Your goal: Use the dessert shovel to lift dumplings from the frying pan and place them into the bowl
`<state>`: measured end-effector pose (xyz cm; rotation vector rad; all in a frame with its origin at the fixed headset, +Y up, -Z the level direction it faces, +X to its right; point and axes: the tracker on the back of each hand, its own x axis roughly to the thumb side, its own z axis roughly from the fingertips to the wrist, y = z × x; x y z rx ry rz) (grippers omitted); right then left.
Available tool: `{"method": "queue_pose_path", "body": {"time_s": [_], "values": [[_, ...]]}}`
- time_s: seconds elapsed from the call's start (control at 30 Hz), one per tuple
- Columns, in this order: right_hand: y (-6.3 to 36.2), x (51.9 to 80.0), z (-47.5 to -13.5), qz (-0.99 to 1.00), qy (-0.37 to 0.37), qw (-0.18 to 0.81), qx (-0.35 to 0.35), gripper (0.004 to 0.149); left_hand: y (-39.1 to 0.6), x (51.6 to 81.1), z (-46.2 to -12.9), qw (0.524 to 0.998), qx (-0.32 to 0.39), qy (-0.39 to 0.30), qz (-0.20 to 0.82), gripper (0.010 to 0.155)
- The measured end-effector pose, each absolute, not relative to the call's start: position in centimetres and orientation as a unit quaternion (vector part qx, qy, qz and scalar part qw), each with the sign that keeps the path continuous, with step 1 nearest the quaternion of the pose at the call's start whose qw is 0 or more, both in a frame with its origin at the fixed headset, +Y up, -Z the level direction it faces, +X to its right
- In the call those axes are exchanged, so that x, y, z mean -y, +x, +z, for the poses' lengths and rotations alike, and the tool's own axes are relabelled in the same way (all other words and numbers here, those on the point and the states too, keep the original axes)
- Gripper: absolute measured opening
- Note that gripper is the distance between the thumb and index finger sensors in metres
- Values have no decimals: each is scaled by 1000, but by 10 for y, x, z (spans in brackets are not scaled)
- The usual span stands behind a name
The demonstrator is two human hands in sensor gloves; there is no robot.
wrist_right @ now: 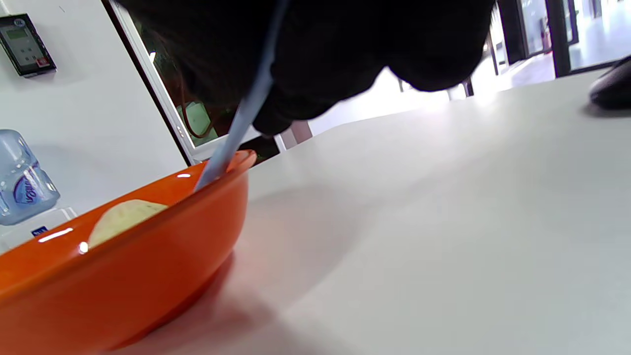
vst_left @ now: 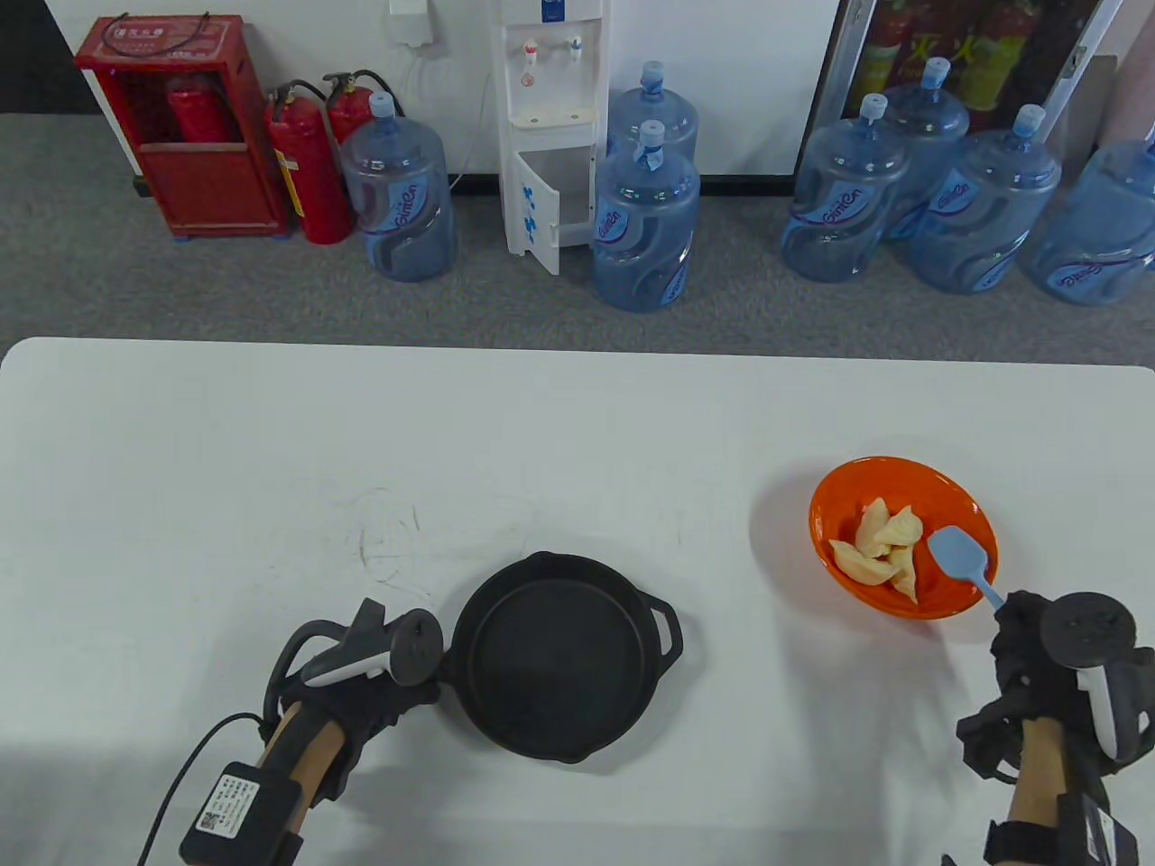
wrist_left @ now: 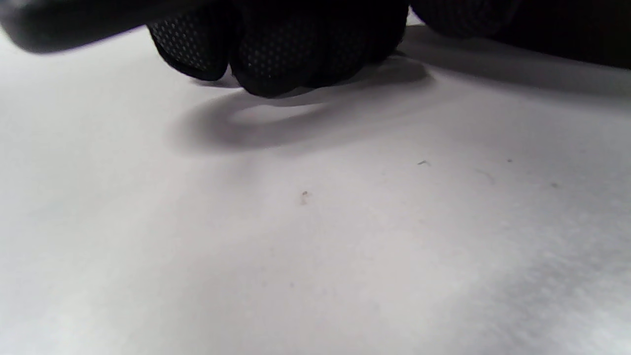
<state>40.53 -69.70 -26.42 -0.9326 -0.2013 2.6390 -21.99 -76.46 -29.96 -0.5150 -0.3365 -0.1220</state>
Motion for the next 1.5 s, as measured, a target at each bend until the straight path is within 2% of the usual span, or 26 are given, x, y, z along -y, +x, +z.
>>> {"method": "queue_pose_path", "body": {"time_s": [0.2, 0.4, 0.6, 0.77, 0.93, 1.1, 1.33, 1.5], "values": [[399, 694, -264, 932, -317, 156, 81, 43, -220, 765, -300, 951, 165, -254, -61, 55], [387, 678, -262, 934, -305, 142, 124, 43, -220, 764, -300, 951, 163, -255, -62, 55], [351, 656, -256, 951, -225, 145, 152, 43, -220, 764, -300, 951, 164, -255, -60, 55], [304, 648, -254, 966, -133, 172, 138, 43, -220, 764, -300, 951, 164, -256, -61, 55], [248, 656, -254, 971, -42, 210, 104, 44, -220, 764, -299, 951, 164, -257, -61, 55], [194, 676, -258, 977, 28, 203, 63, 44, -220, 764, -299, 950, 165, -257, -61, 55], [133, 703, -267, 986, 88, 140, -1, 42, -220, 764, -299, 950, 166, -257, -65, 55], [110, 714, -270, 990, 100, 94, -21, 42, -220, 764, -300, 949, 166, -259, -66, 55]]}}
